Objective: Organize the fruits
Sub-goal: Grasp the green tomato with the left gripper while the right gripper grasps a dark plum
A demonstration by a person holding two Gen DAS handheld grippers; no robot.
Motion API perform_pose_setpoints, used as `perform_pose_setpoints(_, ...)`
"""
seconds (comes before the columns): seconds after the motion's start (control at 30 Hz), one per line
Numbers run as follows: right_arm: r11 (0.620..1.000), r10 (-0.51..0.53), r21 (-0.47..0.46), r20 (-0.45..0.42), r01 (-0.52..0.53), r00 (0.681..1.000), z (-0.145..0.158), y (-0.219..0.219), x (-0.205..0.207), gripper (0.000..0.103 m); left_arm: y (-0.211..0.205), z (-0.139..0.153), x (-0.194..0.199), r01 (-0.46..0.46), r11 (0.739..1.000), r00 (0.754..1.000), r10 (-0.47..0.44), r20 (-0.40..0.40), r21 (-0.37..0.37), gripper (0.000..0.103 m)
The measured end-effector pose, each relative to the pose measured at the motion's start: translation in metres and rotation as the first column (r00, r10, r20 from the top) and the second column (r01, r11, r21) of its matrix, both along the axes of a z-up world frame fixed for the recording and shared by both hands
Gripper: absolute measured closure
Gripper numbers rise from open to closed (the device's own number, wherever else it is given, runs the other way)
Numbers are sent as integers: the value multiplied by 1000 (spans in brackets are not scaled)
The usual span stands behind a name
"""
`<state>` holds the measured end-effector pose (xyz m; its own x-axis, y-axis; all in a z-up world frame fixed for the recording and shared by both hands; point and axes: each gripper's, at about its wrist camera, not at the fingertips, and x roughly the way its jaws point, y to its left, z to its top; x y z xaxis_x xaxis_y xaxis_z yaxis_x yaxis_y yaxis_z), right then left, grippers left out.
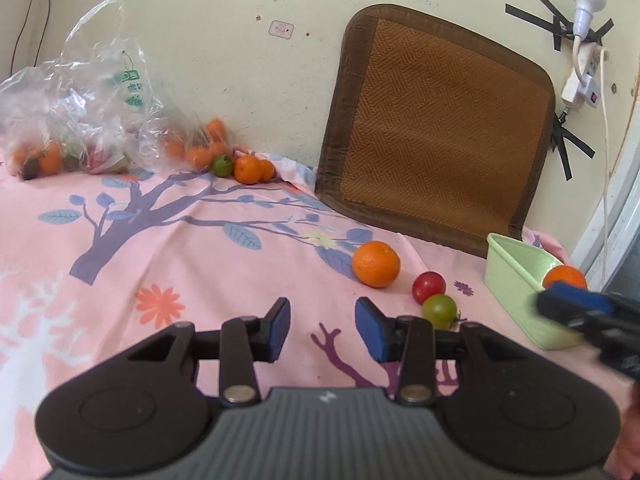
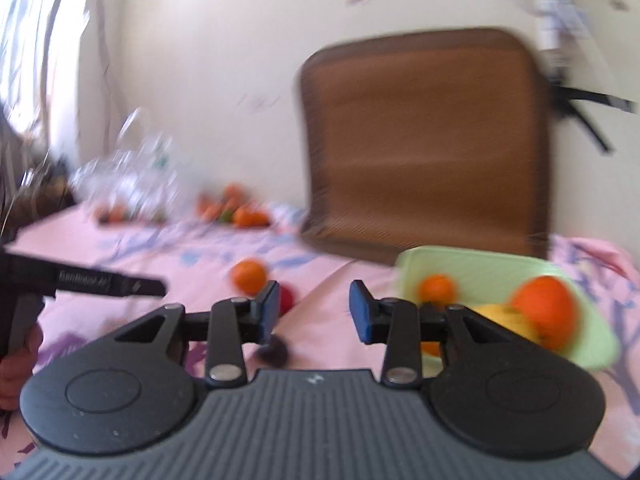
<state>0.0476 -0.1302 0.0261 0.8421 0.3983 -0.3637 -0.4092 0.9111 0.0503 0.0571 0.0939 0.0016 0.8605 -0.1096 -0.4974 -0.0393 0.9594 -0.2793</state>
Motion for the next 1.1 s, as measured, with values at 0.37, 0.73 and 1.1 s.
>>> perform_pose_setpoints(0.37, 986, 90, -127, -125, -106, 988, -21, 60, 33, 77, 6, 1, -6, 43, 998, 998, -41, 52, -44, 66)
perform_pose_setpoints(0.73, 965, 217, -141, -32, -219, 976, -12, 53, -18, 71, 6, 2, -14, 129, 987, 989, -121, 87, -98, 59)
perform_pose_setpoints(1.1, 997, 64, 46, -166, -57, 984, -24, 7, 20, 69, -44, 2, -12, 249, 968, 967, -250, 46, 25, 58)
